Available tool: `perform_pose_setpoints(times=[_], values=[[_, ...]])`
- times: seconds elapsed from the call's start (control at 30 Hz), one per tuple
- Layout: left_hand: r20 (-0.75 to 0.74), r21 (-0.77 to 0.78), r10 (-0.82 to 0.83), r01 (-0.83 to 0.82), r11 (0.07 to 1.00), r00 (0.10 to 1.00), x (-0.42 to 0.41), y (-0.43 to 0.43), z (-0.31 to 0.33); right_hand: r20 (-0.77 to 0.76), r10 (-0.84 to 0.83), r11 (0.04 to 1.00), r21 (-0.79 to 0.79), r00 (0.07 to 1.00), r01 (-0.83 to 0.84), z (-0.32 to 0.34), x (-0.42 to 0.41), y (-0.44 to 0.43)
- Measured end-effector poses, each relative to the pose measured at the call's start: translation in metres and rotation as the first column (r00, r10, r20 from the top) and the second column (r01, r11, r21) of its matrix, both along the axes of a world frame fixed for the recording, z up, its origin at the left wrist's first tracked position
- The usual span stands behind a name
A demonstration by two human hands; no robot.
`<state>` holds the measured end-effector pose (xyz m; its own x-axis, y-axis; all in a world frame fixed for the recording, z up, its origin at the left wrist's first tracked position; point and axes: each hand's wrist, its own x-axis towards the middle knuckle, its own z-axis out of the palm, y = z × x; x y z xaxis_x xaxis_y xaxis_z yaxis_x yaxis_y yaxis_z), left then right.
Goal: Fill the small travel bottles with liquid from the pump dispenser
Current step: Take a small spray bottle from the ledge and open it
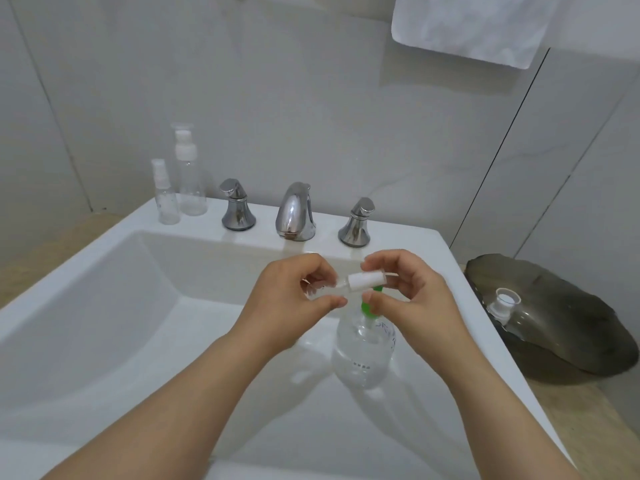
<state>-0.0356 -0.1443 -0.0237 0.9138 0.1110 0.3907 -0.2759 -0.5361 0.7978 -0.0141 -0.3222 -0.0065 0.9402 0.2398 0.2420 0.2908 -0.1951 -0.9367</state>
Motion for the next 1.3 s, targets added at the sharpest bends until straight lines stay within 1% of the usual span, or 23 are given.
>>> perform_pose_setpoints(times=[0.03,0.1,0.17,0.2,0.23,0.27,0.33,0.37,0.47,0.57,0.6,0.7,0.77,0.83,0.9,0.93,1.03,1.13,1.23,1.3], values=[[0.005,0.004,-0.003,0.003,1.000,1.000,0.000,0.000,0.000,-0.018,-0.009,1.000,0.002,1.000,0.009,0.000,-0.001,0.001],[0.019,0.014,-0.017,0.016,1.000,1.000,-0.002,-0.001,0.001,-0.036,-0.081,0.997,-0.004,0.996,0.081,0.001,-0.003,0.001],[0.023,0.029,-0.032,0.031,0.999,0.999,-0.002,-0.003,0.002,0.057,-0.122,0.990,-0.062,0.991,0.126,0.001,-0.003,0.000],[0.022,0.042,-0.035,0.034,0.999,0.999,-0.002,-0.003,0.002,0.118,-0.124,0.986,-0.098,0.985,0.136,0.000,-0.001,-0.002],[0.020,0.052,-0.033,0.032,0.998,0.999,-0.002,-0.003,0.001,0.137,-0.109,0.985,-0.120,0.984,0.126,0.000,0.000,-0.005],[0.018,0.052,-0.029,0.028,0.998,0.999,-0.002,-0.002,0.001,0.133,-0.080,0.985,-0.140,0.988,0.099,0.000,0.001,-0.006],[0.014,0.041,-0.018,0.017,0.999,1.000,-0.001,-0.001,0.001,0.073,0.007,0.989,-0.147,0.997,0.004,0.001,-0.001,-0.008],[0.016,0.045,-0.016,0.015,0.999,1.000,-0.001,-0.001,0.001,0.065,0.012,0.988,-0.155,0.998,-0.002,0.002,-0.002,-0.008],[0.028,0.058,-0.035,0.034,0.998,0.999,-0.002,-0.003,0.002,0.106,-0.061,0.969,-0.234,0.992,0.084,0.001,-0.003,-0.007],[0.029,0.067,-0.047,0.045,0.997,0.998,-0.003,-0.004,0.002,0.139,-0.065,0.952,-0.288,0.988,0.103,0.001,0.000,-0.008],[0.027,0.074,-0.048,0.046,0.996,0.998,-0.003,-0.004,0.002,0.138,-0.045,0.960,-0.269,0.989,0.081,0.000,0.001,-0.010],[0.032,0.068,-0.042,0.039,0.997,0.999,-0.002,-0.003,0.001,0.062,0.029,0.981,-0.193,0.998,-0.017,0.001,0.000,-0.010],[0.040,0.066,-0.046,0.043,0.997,0.998,-0.003,-0.004,0.002,0.061,-0.010,0.980,-0.198,0.998,0.022,-0.001,0.000,-0.010],[0.050,0.069,-0.058,0.054,0.996,0.997,-0.003,-0.005,0.003,0.073,-0.046,0.969,-0.240,0.996,0.062,-0.003,0.000,-0.009],[0.053,0.074,-0.062,0.058,0.996,0.997,-0.003,-0.005,0.003,0.040,-0.052,0.964,-0.259,0.998,0.061,-0.001,0.001,-0.009],[0.051,0.080,-0.063,0.059,0.995,0.997,-0.003,-0.004,0.002,0.020,-0.041,0.968,-0.245,0.999,0.044,-0.001,0.002,-0.010],[0.039,0.081,-0.057,0.054,0.995,0.998,-0.002,-0.003,0.002,-0.016,0.004,0.993,-0.122,1.000,-0.006,0.002,0.003,-0.011],[0.011,0.054,-0.055,0.055,0.997,0.998,0.000,-0.002,0.001,0.036,0.012,0.994,-0.113,0.999,-0.007,0.001,0.006,-0.015],[-0.009,0.019,-0.047,0.047,0.999,0.999,0.001,-0.001,-0.001,0.086,-0.027,0.996,-0.077,0.996,0.033,0.005,0.007,-0.021],[-0.019,-0.036,-0.032,0.031,0.999,0.999,0.002,0.000,-0.002,0.083,-0.077,0.996,-0.039,0.994,0.080,0.005,0.012,-0.028]])
